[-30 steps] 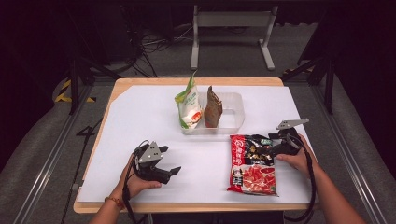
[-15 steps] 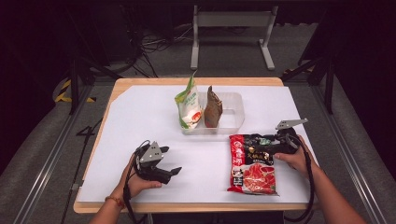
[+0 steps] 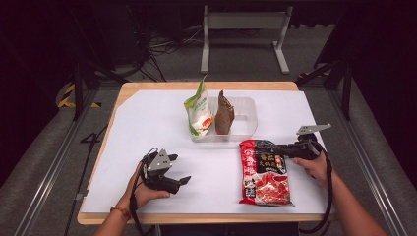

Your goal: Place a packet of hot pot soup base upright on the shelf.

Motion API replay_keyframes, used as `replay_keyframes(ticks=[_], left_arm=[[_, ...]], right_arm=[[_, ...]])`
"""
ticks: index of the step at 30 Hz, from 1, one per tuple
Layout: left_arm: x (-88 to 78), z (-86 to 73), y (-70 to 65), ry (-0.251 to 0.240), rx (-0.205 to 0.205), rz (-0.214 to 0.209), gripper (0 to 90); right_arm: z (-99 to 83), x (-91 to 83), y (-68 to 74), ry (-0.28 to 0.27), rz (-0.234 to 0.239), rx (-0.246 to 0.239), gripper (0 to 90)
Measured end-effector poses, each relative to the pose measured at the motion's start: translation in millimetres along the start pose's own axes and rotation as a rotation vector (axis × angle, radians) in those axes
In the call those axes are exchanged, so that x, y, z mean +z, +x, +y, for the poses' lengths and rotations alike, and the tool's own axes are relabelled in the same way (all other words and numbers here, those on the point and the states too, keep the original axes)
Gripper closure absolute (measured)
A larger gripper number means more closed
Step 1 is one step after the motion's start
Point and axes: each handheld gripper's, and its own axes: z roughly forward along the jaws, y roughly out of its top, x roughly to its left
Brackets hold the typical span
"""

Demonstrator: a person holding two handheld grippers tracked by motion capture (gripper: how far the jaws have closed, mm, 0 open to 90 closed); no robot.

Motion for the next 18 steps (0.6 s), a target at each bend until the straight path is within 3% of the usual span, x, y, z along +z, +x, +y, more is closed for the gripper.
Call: replay_keyframes(ticks=[7, 12, 18], left_arm=[[-1.9, -0.3, 1.0, -0.006, -0.004, 0.007, 14.0], [-0.9, -0.2, 1.1, -0.002, -0.005, 0.005, 14.0], [0.3, -0.1, 1.0, 0.004, -0.003, 0.002, 14.0]], right_arm=[[4.0, -18.5, 9.6, -0.039, 0.021, -0.041, 82.2], [5.4, -21.9, 14.6, -0.044, 0.021, -0.050, 81.1], [1.3, -8.9, 8.8, 0.011, 0.038, -0.032, 66.2]])
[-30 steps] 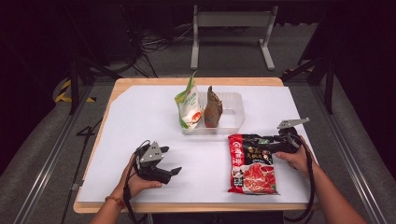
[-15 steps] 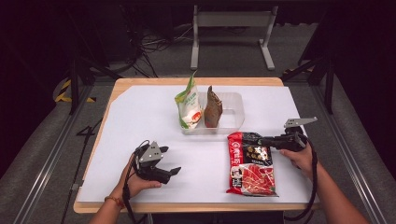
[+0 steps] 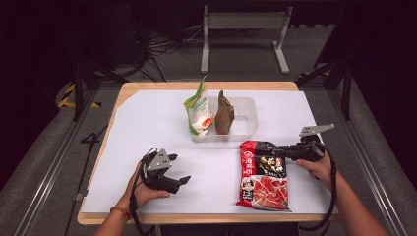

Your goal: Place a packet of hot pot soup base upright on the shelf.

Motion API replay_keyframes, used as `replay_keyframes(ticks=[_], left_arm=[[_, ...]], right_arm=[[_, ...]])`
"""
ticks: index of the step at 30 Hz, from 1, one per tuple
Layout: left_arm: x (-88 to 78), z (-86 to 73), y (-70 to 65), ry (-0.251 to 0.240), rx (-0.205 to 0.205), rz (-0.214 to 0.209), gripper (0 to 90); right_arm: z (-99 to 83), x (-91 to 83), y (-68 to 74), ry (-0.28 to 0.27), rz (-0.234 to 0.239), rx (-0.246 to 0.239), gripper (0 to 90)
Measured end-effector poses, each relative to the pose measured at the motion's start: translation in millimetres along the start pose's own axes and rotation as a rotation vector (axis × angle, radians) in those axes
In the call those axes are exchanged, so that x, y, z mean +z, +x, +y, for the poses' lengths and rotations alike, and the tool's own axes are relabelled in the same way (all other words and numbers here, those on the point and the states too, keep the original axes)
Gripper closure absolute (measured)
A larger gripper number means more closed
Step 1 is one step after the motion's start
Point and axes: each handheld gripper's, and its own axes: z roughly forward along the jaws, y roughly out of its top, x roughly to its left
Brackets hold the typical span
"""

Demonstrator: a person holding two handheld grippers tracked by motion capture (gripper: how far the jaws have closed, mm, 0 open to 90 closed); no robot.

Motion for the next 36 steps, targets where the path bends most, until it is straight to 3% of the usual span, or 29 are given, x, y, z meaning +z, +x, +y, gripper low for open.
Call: replay_keyframes(ticks=[2, 8, 14, 15, 17, 18, 22, 24, 27, 32, 33, 36], left_arm=[[0.3, -0.3, 0.2, 0.002, -0.001, -0.002, 14.0], [1.2, -0.5, -0.8, 0.002, -0.004, -0.007, 14.0], [2.9, -0.6, -1.1, 0.007, 0.002, -0.009, 14.0], [3.1, -0.5, -1.2, 0.009, 0.002, -0.009, 14.0], [3.4, -0.4, -1.3, 0.011, 0.004, -0.010, 14.0], [3.4, -0.4, -1.3, 0.011, 0.004, -0.010, 14.0], [3.5, -0.7, -1.2, 0.015, 0.001, -0.012, 14.0], [3.2, -1.0, -1.0, 0.014, 0.000, -0.012, 13.9], [2.7, -1.3, -0.7, 0.019, 0.001, -0.009, 13.9], [2.8, -1.6, -0.4, 0.020, 0.002, -0.011, 13.9], [2.5, -1.7, -0.2, 0.019, 0.001, -0.009, 13.9], [2.3, -1.8, 0.3, 0.017, -0.004, -0.011, 13.9]], right_arm=[[-0.4, 8.8, -0.6, 0.040, -0.001, 0.005, 57.8], [5.0, 24.4, -0.1, 0.070, 0.005, 0.011, 33.5], [10.1, 36.8, 2.5, 0.061, 0.016, 0.009, 21.7], [10.8, 38.0, 3.7, 0.063, 0.008, 0.003, 22.7], [11.9, 38.4, 5.9, 0.070, -0.014, -0.017, 33.1], [11.9, 38.4, 5.9, 0.070, -0.014, -0.017, 33.1], [12.6, 39.4, 6.3, 0.063, 0.021, -0.012, 51.0], [12.4, 39.8, 6.0, 0.064, 0.029, -0.010, 54.0], [12.1, 36.0, 3.4, 0.039, 0.048, -0.010, 66.8], [11.0, 30.6, 3.4, 0.019, 0.069, -0.005, 75.2], [10.9, 25.9, 5.3, 0.006, 0.077, -0.017, 79.7], [11.1, 18.6, 8.9, -0.009, 0.082, -0.032, 82.2]])
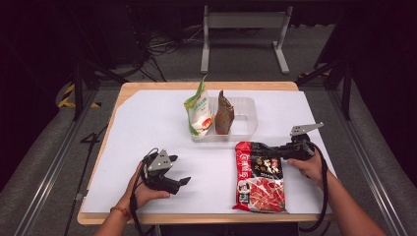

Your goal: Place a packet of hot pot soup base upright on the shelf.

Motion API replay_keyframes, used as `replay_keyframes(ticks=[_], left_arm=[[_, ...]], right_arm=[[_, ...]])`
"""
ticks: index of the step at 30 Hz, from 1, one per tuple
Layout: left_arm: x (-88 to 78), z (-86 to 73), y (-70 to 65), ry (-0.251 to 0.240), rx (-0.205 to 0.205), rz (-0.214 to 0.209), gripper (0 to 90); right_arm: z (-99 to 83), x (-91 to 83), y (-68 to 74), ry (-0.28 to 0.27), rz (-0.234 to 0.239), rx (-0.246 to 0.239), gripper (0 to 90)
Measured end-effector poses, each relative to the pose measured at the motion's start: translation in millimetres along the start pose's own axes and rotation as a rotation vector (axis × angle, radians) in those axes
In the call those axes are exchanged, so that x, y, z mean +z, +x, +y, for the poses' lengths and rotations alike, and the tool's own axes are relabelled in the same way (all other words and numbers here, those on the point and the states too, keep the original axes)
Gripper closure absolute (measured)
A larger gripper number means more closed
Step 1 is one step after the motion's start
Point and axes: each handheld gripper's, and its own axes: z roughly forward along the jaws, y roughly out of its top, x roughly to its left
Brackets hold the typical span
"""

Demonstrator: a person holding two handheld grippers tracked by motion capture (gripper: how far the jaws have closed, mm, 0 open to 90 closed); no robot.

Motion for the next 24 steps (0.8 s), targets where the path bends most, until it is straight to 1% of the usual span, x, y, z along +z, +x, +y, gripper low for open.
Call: replay_keyframes(ticks=[4, 5, 7, 9, 12, 14, 17, 19, 24], left_arm=[[-0.3, 0.3, 0.2, -0.003, -0.003, 0.001, 13.9], [-0.4, 0.4, 0.3, -0.003, -0.005, 0.001, 13.9], [-0.6, 0.7, 0.5, -0.005, -0.002, 0.002, 13.9], [-1.1, 1.0, 0.7, -0.011, -0.004, 0.004, 13.9], [-2.9, 1.1, 0.7, -0.014, -0.007, 0.006, 13.9], [-3.8, 1.0, 1.0, -0.019, -0.010, 0.007, 13.9], [-4.9, 0.7, 1.2, -0.025, -0.014, 0.011, 13.9], [-5.4, 0.8, 1.4, -0.024, -0.012, 0.013, 13.8], [-5.6, 1.0, 1.6, -0.026, -0.012, 0.014, 13.9]], right_arm=[[0.9, -7.9, 5.1, -0.025, 0.006, -0.011, 84.2], [2.3, -11.7, 8.4, -0.031, 0.006, -0.024, 84.7], [4.6, -16.5, 12.3, -0.047, 0.009, -0.030, 85.4], [7.5, -20.6, 17.7, -0.052, 0.002, -0.050, 85.7], [11.9, -27.1, 26.3, -0.075, -0.002, -0.075, 86.4], [14.6, -31.3, 31.3, -0.089, -0.001, -0.084, 86.5], [19.4, -40.2, 40.0, -0.126, -0.013, -0.102, 86.6], [22.3, -46.7, 45.7, -0.142, -0.029, -0.121, 86.8], [24.7, -53.2, 51.2, -0.168, -0.050, -0.134, 86.8]])
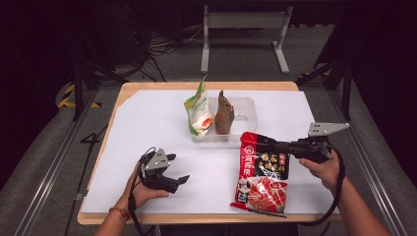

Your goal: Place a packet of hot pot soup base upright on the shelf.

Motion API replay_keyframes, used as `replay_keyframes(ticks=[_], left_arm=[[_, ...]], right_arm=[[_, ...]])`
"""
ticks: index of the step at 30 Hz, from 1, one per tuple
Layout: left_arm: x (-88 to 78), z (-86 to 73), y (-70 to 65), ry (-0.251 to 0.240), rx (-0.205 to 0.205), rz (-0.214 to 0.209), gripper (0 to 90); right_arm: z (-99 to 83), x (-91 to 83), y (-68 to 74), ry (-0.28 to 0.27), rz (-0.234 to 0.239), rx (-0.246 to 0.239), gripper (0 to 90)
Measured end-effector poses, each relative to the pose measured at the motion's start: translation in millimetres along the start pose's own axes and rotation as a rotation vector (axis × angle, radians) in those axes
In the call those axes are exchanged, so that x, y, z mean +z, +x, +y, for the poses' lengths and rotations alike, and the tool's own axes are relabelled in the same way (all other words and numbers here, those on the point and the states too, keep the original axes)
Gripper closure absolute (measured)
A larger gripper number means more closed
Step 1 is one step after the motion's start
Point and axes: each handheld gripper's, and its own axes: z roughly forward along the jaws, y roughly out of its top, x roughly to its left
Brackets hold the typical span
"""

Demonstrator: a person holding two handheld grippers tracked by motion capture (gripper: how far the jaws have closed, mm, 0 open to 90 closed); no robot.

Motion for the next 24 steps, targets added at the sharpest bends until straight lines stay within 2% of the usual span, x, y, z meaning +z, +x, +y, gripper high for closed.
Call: replay_keyframes(ticks=[22, 24], left_arm=[[-4.4, 0.3, 1.8, -0.024, -0.015, 0.019, 13.9], [-4.7, 0.0, 2.1, -0.024, -0.016, 0.026, 13.9]], right_arm=[[25.2, -27.1, 34.0, -0.105, -0.033, -0.101, 87.3], [27.8, -30.5, 37.9, -0.113, -0.058, -0.118, 87.3]])
